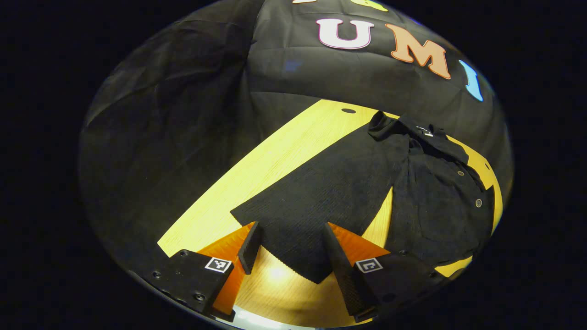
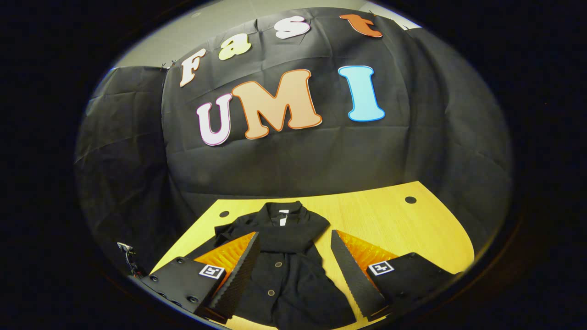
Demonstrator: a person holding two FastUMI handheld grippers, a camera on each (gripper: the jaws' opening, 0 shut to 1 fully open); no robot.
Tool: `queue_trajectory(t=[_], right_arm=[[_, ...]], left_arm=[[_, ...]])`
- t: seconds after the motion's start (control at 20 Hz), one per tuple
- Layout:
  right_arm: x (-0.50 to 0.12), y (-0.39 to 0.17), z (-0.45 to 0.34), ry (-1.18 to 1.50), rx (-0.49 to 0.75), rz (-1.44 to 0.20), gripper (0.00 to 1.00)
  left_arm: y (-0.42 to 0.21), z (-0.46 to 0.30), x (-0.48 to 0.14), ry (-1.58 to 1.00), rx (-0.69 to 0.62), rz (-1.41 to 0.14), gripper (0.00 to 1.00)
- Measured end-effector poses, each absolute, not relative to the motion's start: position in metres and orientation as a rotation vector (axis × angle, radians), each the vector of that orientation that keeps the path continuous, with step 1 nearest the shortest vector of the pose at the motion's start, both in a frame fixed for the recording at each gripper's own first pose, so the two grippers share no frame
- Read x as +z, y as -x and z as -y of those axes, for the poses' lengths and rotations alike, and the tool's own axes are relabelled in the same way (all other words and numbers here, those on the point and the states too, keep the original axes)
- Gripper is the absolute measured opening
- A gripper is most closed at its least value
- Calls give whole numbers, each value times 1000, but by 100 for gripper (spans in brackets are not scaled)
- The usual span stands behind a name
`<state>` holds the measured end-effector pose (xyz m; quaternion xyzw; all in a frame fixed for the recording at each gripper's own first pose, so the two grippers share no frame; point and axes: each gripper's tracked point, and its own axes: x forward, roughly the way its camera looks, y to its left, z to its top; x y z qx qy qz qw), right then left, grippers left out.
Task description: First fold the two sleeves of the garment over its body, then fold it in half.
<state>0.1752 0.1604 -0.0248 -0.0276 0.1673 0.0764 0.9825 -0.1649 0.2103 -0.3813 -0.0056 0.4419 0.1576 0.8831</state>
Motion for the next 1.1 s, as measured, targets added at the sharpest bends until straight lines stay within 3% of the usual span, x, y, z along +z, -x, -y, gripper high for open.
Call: queue_trajectory(t=[0.25, 0.4, 0.6, 0.85, 1.1], right_arm=[[-32, -157, -157, -28, 140, -342, 97], [-36, -154, -146, -22, 113, -342, 97], [-39, -141, -134, -45, 89, -341, 97], [-47, -135, -116, -38, 41, -340, 97], [-52, -133, -111, -33, 24, -337, 98]], left_arm=[[163, -208, -380, 19, 297, -894, 77], [165, -202, -379, 15, 288, -844, 36], [164, -199, -381, -19, 282, -848, 7], [163, -198, -379, -41, 270, -898, 0], [160, -200, -379, -55, 266, -930, 0]])
